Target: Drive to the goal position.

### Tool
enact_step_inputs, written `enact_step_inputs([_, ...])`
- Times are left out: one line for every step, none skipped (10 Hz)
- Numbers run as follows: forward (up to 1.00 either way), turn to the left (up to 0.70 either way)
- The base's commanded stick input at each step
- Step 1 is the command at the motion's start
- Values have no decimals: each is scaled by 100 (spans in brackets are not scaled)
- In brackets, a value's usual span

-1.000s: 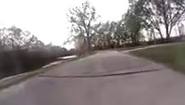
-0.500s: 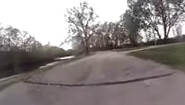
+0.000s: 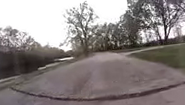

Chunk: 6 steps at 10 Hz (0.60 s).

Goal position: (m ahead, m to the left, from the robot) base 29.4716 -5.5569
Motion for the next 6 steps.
enact_step_inputs([100, 0])
enact_step_inputs([100, 0])
enact_step_inputs([100, 0])
enact_step_inputs([100, 0])
enact_step_inputs([100, 0])
enact_step_inputs([100, 0])
